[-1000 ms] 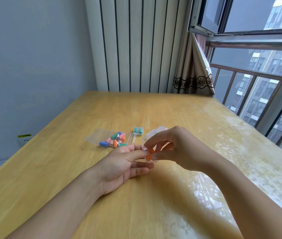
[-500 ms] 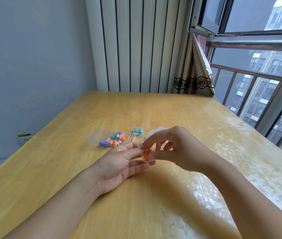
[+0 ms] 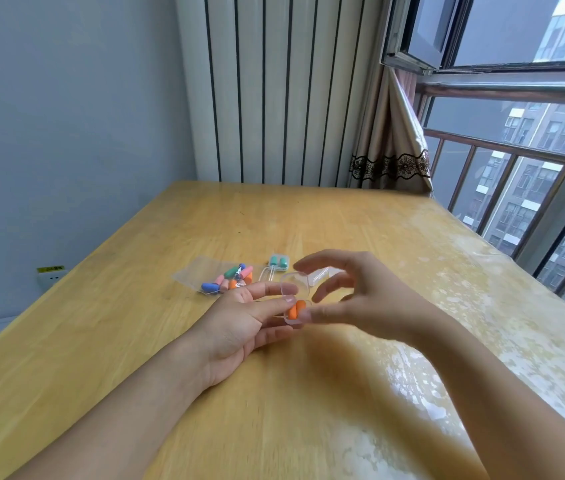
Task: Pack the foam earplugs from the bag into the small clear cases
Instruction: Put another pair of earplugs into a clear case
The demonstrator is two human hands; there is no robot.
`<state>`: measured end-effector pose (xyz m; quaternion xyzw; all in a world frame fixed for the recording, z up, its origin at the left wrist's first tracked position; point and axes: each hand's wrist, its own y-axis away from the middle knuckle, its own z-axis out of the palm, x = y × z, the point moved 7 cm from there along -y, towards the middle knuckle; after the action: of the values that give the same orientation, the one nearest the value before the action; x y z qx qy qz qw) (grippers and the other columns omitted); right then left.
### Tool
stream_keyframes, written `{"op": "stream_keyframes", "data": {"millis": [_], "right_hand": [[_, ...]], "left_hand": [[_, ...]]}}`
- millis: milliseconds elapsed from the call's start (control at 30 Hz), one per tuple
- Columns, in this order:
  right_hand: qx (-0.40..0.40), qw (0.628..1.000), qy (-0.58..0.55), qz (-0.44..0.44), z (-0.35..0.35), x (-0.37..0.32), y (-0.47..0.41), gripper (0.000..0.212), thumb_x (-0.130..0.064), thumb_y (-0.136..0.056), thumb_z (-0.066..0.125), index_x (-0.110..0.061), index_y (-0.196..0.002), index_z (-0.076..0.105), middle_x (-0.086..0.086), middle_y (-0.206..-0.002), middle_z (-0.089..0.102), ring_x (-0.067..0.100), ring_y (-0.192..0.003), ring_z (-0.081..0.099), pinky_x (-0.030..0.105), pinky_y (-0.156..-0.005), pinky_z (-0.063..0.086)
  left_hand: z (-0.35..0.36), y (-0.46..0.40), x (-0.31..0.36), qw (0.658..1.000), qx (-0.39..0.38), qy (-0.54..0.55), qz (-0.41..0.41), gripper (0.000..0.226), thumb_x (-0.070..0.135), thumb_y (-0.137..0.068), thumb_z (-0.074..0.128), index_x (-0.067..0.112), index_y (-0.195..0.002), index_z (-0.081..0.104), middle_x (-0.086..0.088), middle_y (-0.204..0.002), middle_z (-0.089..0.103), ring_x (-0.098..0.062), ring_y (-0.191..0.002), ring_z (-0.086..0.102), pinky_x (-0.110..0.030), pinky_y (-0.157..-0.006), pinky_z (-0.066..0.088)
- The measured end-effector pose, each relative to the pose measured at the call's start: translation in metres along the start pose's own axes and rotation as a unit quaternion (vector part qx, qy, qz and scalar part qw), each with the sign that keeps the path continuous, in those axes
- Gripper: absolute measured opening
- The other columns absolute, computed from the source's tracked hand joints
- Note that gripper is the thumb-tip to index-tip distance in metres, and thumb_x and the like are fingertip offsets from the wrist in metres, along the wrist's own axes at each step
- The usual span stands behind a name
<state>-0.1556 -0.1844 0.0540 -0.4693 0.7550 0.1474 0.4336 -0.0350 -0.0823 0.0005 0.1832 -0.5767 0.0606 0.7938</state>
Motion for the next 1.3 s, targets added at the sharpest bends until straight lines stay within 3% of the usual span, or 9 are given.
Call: {"op": "stream_keyframes", "data": {"millis": [100, 233, 367, 700, 800, 867, 1000, 1133, 1300], "right_hand": [[-0.014, 0.999, 0.048, -0.020, 0.013, 0.004, -0.001, 0.064, -0.029, -0.067, 0.095, -0.030, -0.125, 0.068, -0.012, -0.117, 0.066, 0.011, -0.087, 0.069, 0.033, -0.074, 0.062], [0.045, 0.998, 0.045, -0.028, 0.008, 0.008, -0.003, 0.041, -0.029, -0.073, 0.092, -0.030, -0.109, 0.074, -0.011, -0.106, 0.071, 0.009, -0.078, 0.066, 0.028, -0.068, 0.057], [0.082, 0.994, 0.040, -0.054, 0.010, 0.005, -0.003, 0.022, -0.033, -0.080, 0.086, -0.028, -0.099, 0.076, -0.013, -0.100, 0.073, 0.008, -0.077, 0.066, 0.015, -0.065, 0.047], [0.151, 0.969, 0.128, -0.150, 0.012, -0.014, 0.003, 0.008, -0.028, -0.088, 0.079, -0.024, -0.095, 0.081, -0.013, -0.087, 0.073, 0.012, -0.078, 0.064, 0.020, -0.066, 0.050], [0.175, 0.969, 0.101, -0.144, 0.008, -0.012, 0.003, 0.007, -0.024, -0.088, 0.080, -0.021, -0.094, 0.081, -0.010, -0.086, 0.073, 0.011, -0.077, 0.066, 0.018, -0.063, 0.052], [0.205, 0.965, 0.097, -0.129, 0.004, -0.006, 0.003, 0.010, -0.014, -0.087, 0.080, -0.018, -0.095, 0.078, -0.010, -0.087, 0.072, 0.006, -0.077, 0.067, 0.012, -0.064, 0.052], [0.241, 0.966, 0.073, -0.065, 0.006, 0.014, -0.009, 0.022, 0.002, -0.082, 0.076, -0.016, -0.095, 0.076, -0.008, -0.093, 0.072, 0.002, -0.081, 0.070, 0.010, -0.066, 0.053], [0.259, 0.958, 0.117, -0.035, 0.010, 0.014, -0.048, 0.014, -0.007, -0.081, 0.081, -0.016, -0.091, 0.076, -0.006, -0.090, 0.071, 0.005, -0.076, 0.070, 0.019, -0.064, 0.055], [0.214, 0.951, 0.222, -0.024, 0.026, 0.010, -0.104, 0.016, -0.013, -0.084, 0.077, -0.017, -0.100, 0.077, -0.001, -0.101, 0.074, 0.017, -0.089, 0.067, 0.029, -0.072, 0.048]], "left_hand": [[0.000, 0.000, 0.001, 1.000, -0.006, -0.017, 0.001, 0.025, 0.014, -0.093, 0.068, 0.011, -0.118, 0.070, -0.012, -0.105, 0.079, -0.014, -0.086, 0.075, -0.019, -0.065, 0.059], [0.001, 0.002, 0.007, 1.000, -0.022, 0.003, 0.018, 0.026, 0.017, -0.096, 0.063, 0.010, -0.119, 0.072, -0.012, -0.112, 0.077, -0.019, -0.103, 0.073, -0.023, -0.079, 0.060], [0.004, 0.002, 0.012, 0.997, -0.017, 0.066, 0.038, 0.021, 0.016, -0.096, 0.060, 0.006, -0.100, 0.079, -0.017, -0.114, 0.076, -0.025, -0.107, 0.071, -0.036, -0.095, 0.055], [0.005, -0.001, 0.013, 0.994, -0.026, 0.096, 0.044, 0.033, 0.019, -0.099, 0.054, -0.002, -0.121, 0.068, -0.019, -0.118, 0.074, -0.027, -0.116, 0.069, -0.037, -0.100, 0.053], [-0.001, 0.000, 0.018, 0.993, 0.027, 0.080, 0.081, 0.026, 0.014, -0.097, 0.059, 0.000, -0.117, 0.069, -0.017, -0.109, 0.077, -0.025, -0.101, 0.075, -0.032, -0.084, 0.061], [-0.023, 0.005, 0.031, 0.970, 0.160, -0.016, 0.180, 0.017, 0.010, -0.095, 0.064, 0.008, -0.110, 0.072, -0.012, -0.094, 0.079, -0.019, -0.081, 0.076, -0.029, -0.065, 0.061], [-0.050, 0.021, 0.059, 0.838, 0.346, -0.267, 0.326, 0.017, 0.006, -0.085, 0.071, 0.018, -0.097, 0.074, 0.008, -0.086, 0.070, 0.000, -0.073, 0.065, -0.006, -0.058, 0.045], [-0.065, 0.005, 0.053, 0.799, 0.347, -0.399, 0.286, 0.028, 0.022, -0.079, 0.078, 0.021, -0.107, 0.070, 0.009, -0.103, 0.064, -0.017, -0.097, 0.057, -0.016, -0.070, 0.040], [-0.065, -0.003, 0.048, 0.799, 0.317, -0.428, 0.279, 0.036, 0.027, -0.071, 0.071, 0.021, -0.107, 0.069, 0.008, -0.101, 0.064, -0.016, -0.086, 0.057, -0.023, -0.072, 0.044]]}}
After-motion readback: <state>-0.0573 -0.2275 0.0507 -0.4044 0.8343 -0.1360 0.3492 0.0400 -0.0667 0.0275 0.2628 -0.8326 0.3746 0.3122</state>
